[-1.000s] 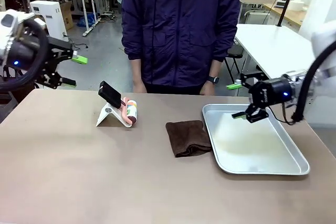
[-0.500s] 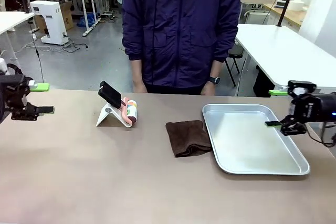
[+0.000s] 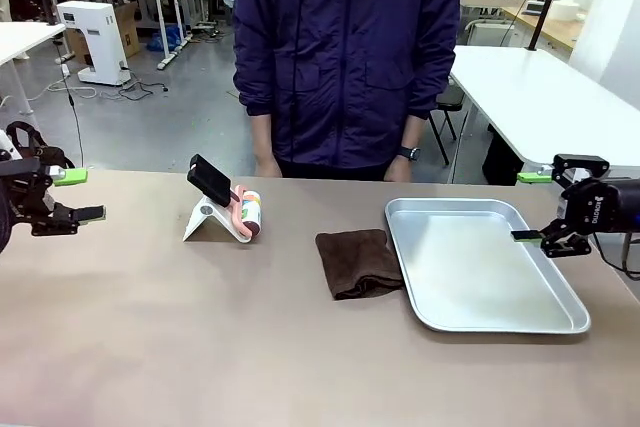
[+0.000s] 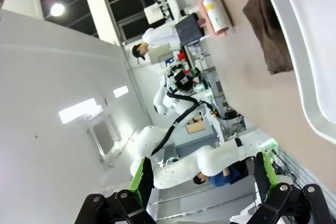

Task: Clean the surface of the table.
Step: Return the Lint Roller and towel to their original positions.

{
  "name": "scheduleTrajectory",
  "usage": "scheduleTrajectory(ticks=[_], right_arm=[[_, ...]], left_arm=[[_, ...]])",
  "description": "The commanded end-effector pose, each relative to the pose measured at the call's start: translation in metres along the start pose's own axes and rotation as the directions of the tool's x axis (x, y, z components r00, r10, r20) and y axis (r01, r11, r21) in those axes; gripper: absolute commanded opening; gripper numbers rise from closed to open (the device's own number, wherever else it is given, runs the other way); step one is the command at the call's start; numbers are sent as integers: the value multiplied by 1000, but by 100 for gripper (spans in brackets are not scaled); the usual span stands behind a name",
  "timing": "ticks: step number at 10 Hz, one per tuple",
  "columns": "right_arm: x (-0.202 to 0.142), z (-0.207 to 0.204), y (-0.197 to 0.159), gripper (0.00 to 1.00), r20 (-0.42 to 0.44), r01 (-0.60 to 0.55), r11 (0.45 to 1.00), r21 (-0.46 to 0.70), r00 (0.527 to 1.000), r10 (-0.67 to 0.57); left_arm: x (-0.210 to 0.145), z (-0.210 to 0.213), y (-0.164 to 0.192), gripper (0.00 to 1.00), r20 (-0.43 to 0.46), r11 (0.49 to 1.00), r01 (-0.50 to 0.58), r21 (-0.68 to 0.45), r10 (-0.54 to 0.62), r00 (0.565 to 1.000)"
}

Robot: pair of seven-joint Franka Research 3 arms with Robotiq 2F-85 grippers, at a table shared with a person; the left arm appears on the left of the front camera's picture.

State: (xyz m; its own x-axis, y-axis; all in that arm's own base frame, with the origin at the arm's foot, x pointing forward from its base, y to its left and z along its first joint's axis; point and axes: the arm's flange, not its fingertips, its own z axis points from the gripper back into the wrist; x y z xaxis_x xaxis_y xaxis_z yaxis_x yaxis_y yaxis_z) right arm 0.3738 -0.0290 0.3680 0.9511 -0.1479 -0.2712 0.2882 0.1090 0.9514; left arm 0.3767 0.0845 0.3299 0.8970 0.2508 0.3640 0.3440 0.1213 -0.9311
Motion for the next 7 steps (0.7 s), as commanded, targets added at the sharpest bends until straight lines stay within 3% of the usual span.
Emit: scheduleTrajectory(ticks=[1,7], right_arm=[[-1,3,1,100,-20,4,1000,25,1000,-3],[-1,3,1,100,-20,4,1000,25,1000,-3]], left_arm=[[-7,-1,-14,100,3,1000,-11,20,11,1000],[-7,-1,-14,100,3,1000,-11,20,11,1000]])
